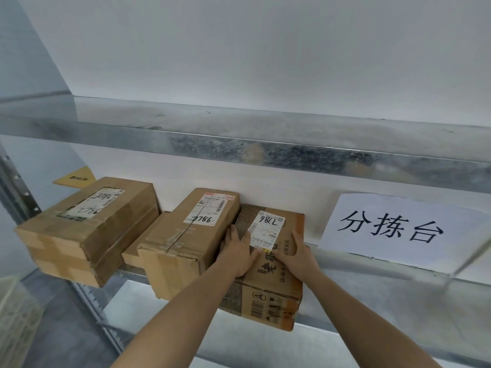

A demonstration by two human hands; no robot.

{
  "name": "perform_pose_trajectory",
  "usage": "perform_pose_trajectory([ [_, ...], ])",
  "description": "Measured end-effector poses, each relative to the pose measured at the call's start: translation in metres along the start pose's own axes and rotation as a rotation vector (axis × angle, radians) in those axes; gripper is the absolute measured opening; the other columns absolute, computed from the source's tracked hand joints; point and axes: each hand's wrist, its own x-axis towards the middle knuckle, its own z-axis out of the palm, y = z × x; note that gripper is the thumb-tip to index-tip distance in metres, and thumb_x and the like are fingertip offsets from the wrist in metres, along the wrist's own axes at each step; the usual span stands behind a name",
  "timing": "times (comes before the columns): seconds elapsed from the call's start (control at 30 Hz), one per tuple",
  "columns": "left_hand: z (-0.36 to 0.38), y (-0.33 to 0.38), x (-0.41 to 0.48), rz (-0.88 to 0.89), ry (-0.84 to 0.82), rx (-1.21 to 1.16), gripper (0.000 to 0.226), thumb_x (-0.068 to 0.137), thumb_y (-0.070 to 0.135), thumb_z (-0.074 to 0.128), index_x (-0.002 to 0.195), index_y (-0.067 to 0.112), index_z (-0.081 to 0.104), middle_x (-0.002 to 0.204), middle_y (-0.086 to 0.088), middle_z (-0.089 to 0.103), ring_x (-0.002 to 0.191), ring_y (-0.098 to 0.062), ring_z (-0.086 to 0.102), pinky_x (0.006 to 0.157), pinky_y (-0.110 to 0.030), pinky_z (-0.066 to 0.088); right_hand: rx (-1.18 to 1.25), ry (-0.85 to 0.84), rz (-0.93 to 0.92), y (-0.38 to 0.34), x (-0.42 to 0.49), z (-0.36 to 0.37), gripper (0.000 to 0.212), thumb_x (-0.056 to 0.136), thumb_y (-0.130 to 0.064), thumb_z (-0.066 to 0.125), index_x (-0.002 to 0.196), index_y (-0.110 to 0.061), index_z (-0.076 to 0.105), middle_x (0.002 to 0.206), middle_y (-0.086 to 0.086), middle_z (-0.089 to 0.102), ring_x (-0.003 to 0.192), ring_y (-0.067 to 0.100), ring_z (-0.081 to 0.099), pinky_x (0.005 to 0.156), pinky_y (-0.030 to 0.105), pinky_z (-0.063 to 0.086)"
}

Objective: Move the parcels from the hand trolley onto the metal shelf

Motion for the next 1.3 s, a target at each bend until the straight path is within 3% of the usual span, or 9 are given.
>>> perform_pose_trajectory([
  [0.2, 0.012, 0.005, 0.007, 0.011, 0.084, 0.141, 0.064, 0.101, 0.041, 0.017, 0.150, 0.004, 0.001, 0.157, -0.021, -0.007, 0.147, -0.031, -0.008, 0.119, -0.041, -0.007, -0.074, -0.024, -0.017, 0.001, 0.009, 0.000, 0.093, 0.081, -0.046, 0.064, 0.150, -0.024, 0.005, 0.147, 0.014, 0.032, 0.129, 0.029, 0.042, 0.106, 0.041, 0.039],
  [0.43, 0.009, 0.002, 0.007, 0.002, 0.057, 0.125, 0.064, 0.101, 0.040, 0.018, 0.150, 0.002, -0.001, 0.157, -0.021, -0.009, 0.147, -0.030, -0.009, 0.119, -0.038, -0.005, -0.133, -0.043, -0.007, -0.004, 0.008, 0.001, 0.092, 0.083, -0.049, 0.061, 0.150, -0.025, 0.003, 0.148, 0.015, 0.029, 0.130, 0.032, 0.040, 0.106, 0.041, 0.039],
  [0.63, 0.001, 0.002, -0.001, 0.029, 0.060, 0.132, 0.065, 0.101, 0.042, 0.023, 0.150, 0.005, 0.004, 0.157, -0.021, -0.005, 0.147, -0.032, -0.006, 0.119, -0.039, 0.000, -0.394, 0.000, -0.034, -0.018, -0.002, -0.009, 0.089, 0.082, -0.054, 0.059, 0.149, -0.026, 0.008, 0.156, 0.014, -0.010, 0.144, 0.038, 0.006, 0.114, 0.048, 0.023],
  [0.8, -0.010, 0.007, -0.019, 0.077, 0.164, 0.255, 0.064, 0.100, 0.045, 0.023, 0.150, 0.009, 0.007, 0.158, -0.021, -0.004, 0.147, -0.032, -0.008, 0.120, -0.042, 0.000, -0.477, 0.044, -0.144, -0.028, -0.013, -0.014, 0.090, 0.079, -0.056, 0.058, 0.149, -0.028, 0.008, 0.158, 0.011, -0.004, 0.145, 0.034, 0.000, 0.114, 0.056, 0.018],
  [1.0, -0.027, -0.004, -0.064, 0.041, 0.328, 0.257, 0.061, 0.099, 0.044, 0.027, 0.147, 0.008, 0.021, 0.157, -0.020, 0.006, 0.146, -0.034, -0.003, 0.119, -0.048, 0.002, -0.445, 0.038, -0.249, -0.057, -0.044, -0.009, 0.090, 0.072, -0.063, 0.056, 0.145, -0.024, 0.022, 0.148, 0.012, 0.024, 0.139, 0.033, 0.018, 0.112, 0.051, 0.026],
  [1.2, -0.031, -0.038, -0.131, -0.104, 0.385, 0.187, 0.056, 0.099, 0.043, 0.030, 0.143, 0.009, 0.030, 0.156, -0.021, 0.008, 0.146, -0.034, 0.003, 0.118, -0.046, 0.007, -0.445, -0.067, -0.369, -0.091, -0.098, 0.020, 0.087, 0.082, -0.054, 0.059, 0.149, -0.024, 0.012, 0.158, 0.009, 0.000, 0.145, 0.031, 0.008, 0.116, 0.048, 0.020],
  [1.3, -0.029, -0.061, -0.166, -0.189, 0.376, 0.206, 0.059, 0.098, 0.044, 0.032, 0.145, 0.009, 0.030, 0.157, -0.020, 0.006, 0.146, -0.033, 0.004, 0.118, -0.046, 0.008, -0.440, -0.140, -0.470, -0.108, -0.127, 0.042, 0.086, 0.083, -0.050, 0.059, 0.149, -0.023, 0.013, 0.158, 0.010, 0.002, 0.145, 0.030, 0.010, 0.115, 0.047, 0.022],
])
